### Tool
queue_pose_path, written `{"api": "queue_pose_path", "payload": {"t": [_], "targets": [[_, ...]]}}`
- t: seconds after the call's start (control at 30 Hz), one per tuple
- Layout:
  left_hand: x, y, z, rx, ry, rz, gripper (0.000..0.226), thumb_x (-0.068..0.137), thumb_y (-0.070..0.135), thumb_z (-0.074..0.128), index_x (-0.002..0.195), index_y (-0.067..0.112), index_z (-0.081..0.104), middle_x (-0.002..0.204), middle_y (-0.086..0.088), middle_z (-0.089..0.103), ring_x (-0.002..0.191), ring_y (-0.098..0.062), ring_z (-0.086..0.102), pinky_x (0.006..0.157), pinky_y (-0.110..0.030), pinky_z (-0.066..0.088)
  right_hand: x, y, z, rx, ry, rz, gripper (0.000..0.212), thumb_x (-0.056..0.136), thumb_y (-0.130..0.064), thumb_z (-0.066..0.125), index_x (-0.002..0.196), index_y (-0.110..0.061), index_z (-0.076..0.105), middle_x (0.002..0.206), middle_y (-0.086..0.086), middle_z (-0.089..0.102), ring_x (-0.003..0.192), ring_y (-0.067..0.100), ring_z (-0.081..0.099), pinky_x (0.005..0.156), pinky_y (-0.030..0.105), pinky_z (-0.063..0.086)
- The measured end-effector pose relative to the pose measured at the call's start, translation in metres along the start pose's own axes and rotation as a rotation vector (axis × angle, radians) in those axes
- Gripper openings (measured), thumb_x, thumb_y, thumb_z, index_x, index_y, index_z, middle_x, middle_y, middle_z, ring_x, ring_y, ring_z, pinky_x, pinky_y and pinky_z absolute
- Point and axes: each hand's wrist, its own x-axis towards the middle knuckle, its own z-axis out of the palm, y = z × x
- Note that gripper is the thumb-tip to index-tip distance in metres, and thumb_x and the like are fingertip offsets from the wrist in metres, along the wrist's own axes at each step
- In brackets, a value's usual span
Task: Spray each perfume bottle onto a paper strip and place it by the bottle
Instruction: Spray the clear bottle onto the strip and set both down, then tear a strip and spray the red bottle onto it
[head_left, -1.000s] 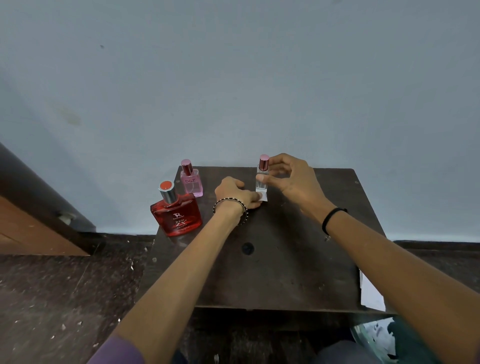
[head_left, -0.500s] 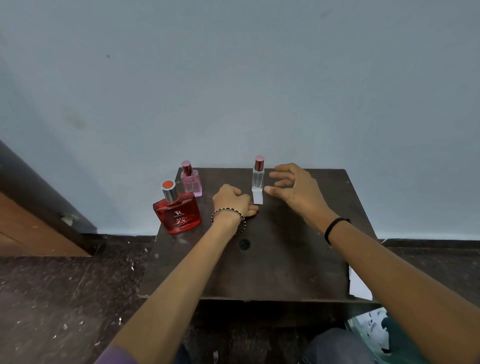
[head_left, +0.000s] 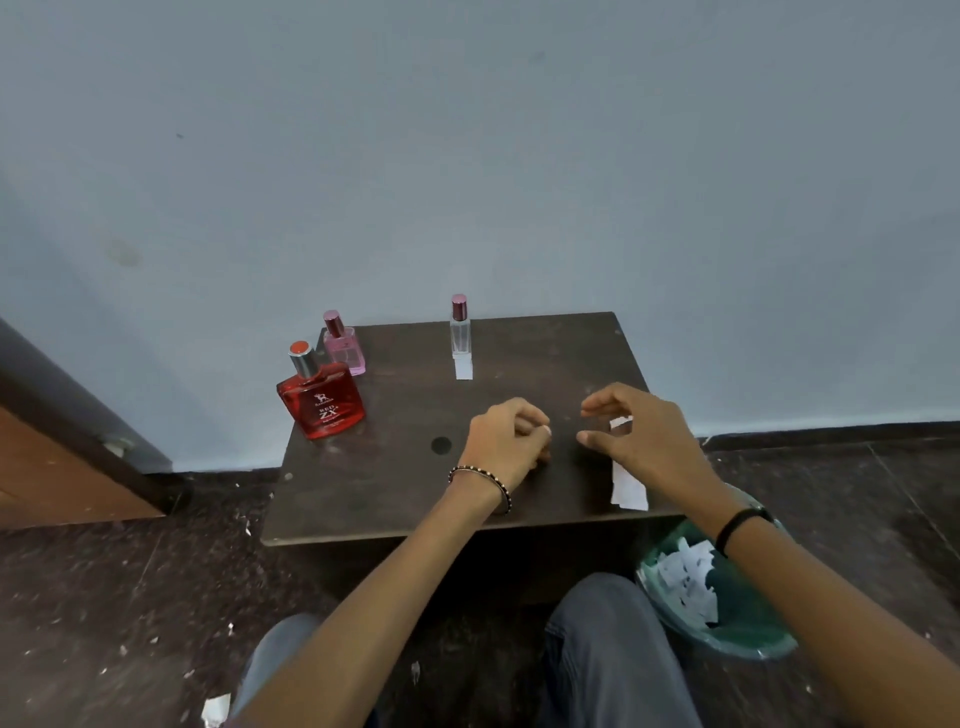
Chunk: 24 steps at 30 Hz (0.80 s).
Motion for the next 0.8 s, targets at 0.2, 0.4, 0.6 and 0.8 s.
{"api": "queue_pose_path", "payload": {"t": [0.2,0.4,0.6,0.8], "targets": [[-0.017,0.008,0.029,0.172,-0.131,0.197,0.018,0.086,0.008,0.068,0.103,0.014,0.073,0.097,0.0,0.076,0.092,-0.008,0.07,0.077,-0.003,0.048,-0.031,0.029,-0.03,-0.193,-0.087,0.005,0.051,0.079,-0.026,0.086,0.124,-0.021,0.063,0.12,-0.002,0.069,0.1,0.013,0.062,0.077,0.01,0.041],[-0.019,0.012,0.043,0.309,-0.202,0.233,0.04,0.086,0.02,0.073,0.124,0.022,0.062,0.121,0.003,0.071,0.114,-0.011,0.064,0.098,-0.031,0.052,-0.033,0.035,-0.027,-0.183,-0.12,-0.004,0.07,0.08,-0.022,0.085,0.139,-0.02,0.048,0.134,0.005,0.065,0.115,0.025,0.062,0.091,0.03,0.049],[-0.015,0.012,0.052,0.576,-0.281,0.327,0.066,0.087,0.033,0.07,0.145,0.029,0.04,0.14,0.005,0.058,0.128,-0.019,0.05,0.104,-0.041,0.043,-0.027,0.039,-0.022,-0.098,-0.148,0.047,0.07,0.084,-0.019,0.082,0.142,-0.019,0.044,0.144,0.009,0.058,0.132,0.029,0.056,0.109,0.04,0.047],[-0.011,0.011,0.057,0.659,-0.282,0.334,0.069,0.087,0.035,0.068,0.147,0.026,0.036,0.144,0.01,0.055,0.132,-0.02,0.046,0.1,-0.039,0.035,-0.03,0.044,-0.029,0.021,-0.118,0.067,0.065,0.083,-0.02,0.083,0.138,-0.014,0.049,0.144,0.008,0.059,0.132,0.023,0.057,0.1,0.021,0.043]]}}
